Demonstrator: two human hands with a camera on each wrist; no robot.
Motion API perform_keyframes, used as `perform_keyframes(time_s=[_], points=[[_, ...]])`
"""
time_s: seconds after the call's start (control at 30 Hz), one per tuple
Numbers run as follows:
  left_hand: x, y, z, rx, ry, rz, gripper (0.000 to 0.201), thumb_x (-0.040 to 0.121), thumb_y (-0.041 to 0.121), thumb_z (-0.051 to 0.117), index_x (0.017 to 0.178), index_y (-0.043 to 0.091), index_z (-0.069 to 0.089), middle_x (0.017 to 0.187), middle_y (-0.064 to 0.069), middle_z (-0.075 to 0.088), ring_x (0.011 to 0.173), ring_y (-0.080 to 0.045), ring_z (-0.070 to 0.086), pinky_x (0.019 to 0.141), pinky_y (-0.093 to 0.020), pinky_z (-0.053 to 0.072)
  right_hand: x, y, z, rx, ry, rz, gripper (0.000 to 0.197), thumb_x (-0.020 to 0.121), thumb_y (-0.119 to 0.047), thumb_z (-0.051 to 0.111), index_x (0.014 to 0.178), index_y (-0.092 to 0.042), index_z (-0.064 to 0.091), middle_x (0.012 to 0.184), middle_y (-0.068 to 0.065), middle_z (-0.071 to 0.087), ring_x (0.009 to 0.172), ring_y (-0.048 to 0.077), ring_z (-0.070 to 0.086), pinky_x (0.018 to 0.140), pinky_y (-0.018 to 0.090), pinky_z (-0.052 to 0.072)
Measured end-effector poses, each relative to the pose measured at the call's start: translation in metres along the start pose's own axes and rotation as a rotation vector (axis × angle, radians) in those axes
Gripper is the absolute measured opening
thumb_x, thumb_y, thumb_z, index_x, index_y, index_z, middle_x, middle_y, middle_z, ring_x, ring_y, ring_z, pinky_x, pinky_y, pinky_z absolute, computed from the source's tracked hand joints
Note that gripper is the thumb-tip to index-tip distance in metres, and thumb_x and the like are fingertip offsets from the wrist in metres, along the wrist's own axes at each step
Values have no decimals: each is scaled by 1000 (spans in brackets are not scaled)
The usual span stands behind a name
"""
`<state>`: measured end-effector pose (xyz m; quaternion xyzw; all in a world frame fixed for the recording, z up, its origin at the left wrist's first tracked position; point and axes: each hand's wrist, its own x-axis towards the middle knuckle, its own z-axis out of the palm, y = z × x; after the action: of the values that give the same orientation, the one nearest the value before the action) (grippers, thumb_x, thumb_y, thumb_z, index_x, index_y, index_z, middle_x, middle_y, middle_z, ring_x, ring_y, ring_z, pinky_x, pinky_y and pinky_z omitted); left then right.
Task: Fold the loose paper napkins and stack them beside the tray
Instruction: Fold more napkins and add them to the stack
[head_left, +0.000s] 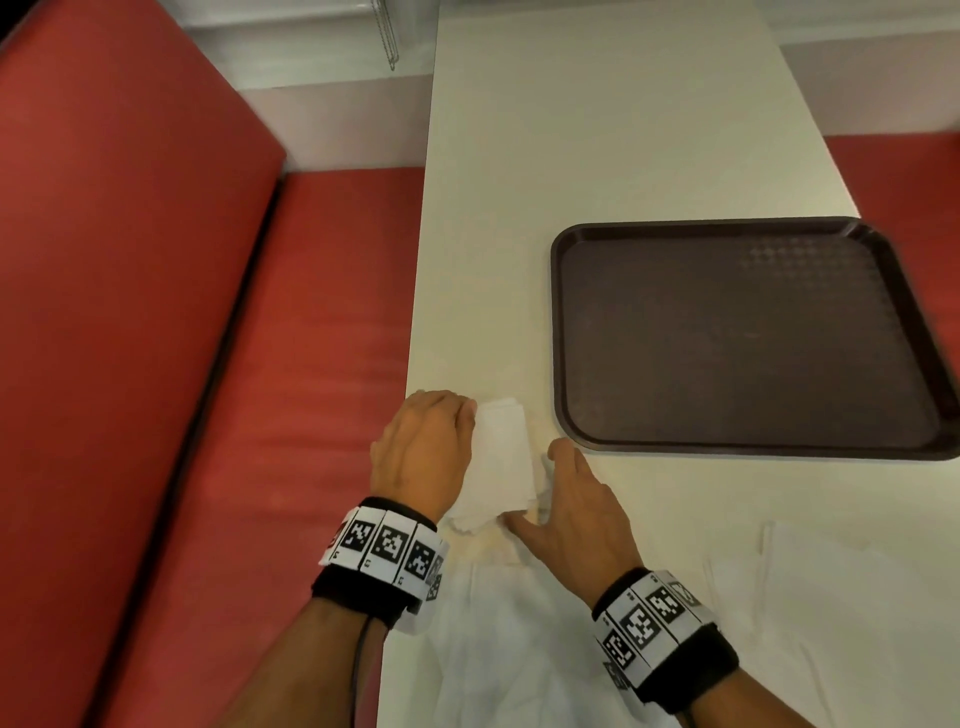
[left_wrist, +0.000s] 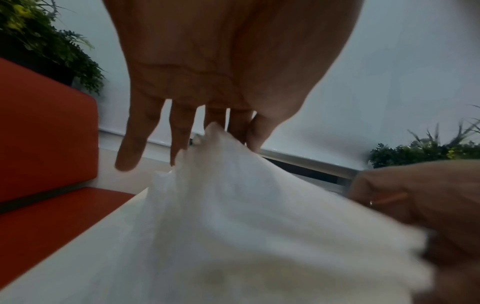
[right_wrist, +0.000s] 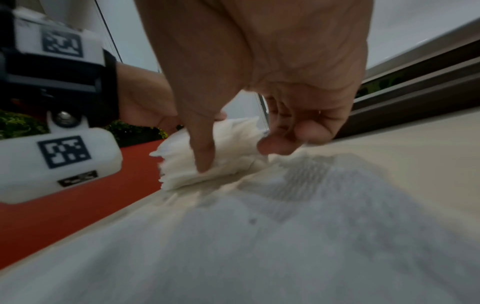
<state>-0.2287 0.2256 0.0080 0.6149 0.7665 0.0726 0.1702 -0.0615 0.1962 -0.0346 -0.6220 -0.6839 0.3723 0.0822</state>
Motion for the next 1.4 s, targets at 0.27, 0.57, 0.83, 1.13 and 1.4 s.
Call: perform_keyframes(time_s=[0.27,0.57,0.83,1.13,1.4], points=[[-8,-23,-12,-439,-47,-254,45,106,41,31,139,25,57,134,1,63,130,-28,51,103,-25,38,-9,0,-3,-106,-22,-40,63,81,-57,68,124,-24,37,115,-6,44,90,20,58,75,26,43],[-22,-19,-9,-496,-66,-257,42,106,31,36,144,21,52,125,-2,69,121,-24,60,100,-31,48,-14,5,5,0,20,-65,38,89,-41,63,112,-21,39,89,-7,51,74,17,56,67,29,46],[-33,-19,-3,-661,-138,-354,39,103,24,43,141,24,52,106,11,71,108,-25,66,93,-49,56,-12,7,-3,98,-21,-37,71,78,-37,74,136,-22,37,118,-4,50,100,15,55,86,29,51],[-29,-17,-12,-501,-78,-280,50,101,13,41,150,23,42,112,-13,72,94,-26,67,91,-42,55,-20,0,-20,-16,-54,29,77,71,-53,79,127,-26,33,113,-8,57,97,16,61,79,28,51],[-40,-12,-7,-177,-102,123,60,102,11,42,157,25,24,166,7,17,151,-5,17,117,-19,20,16,-26,-40,-549,-17,-400,156,37,-61,91,156,-27,-3,162,16,3,148,44,7,120,57,14]])
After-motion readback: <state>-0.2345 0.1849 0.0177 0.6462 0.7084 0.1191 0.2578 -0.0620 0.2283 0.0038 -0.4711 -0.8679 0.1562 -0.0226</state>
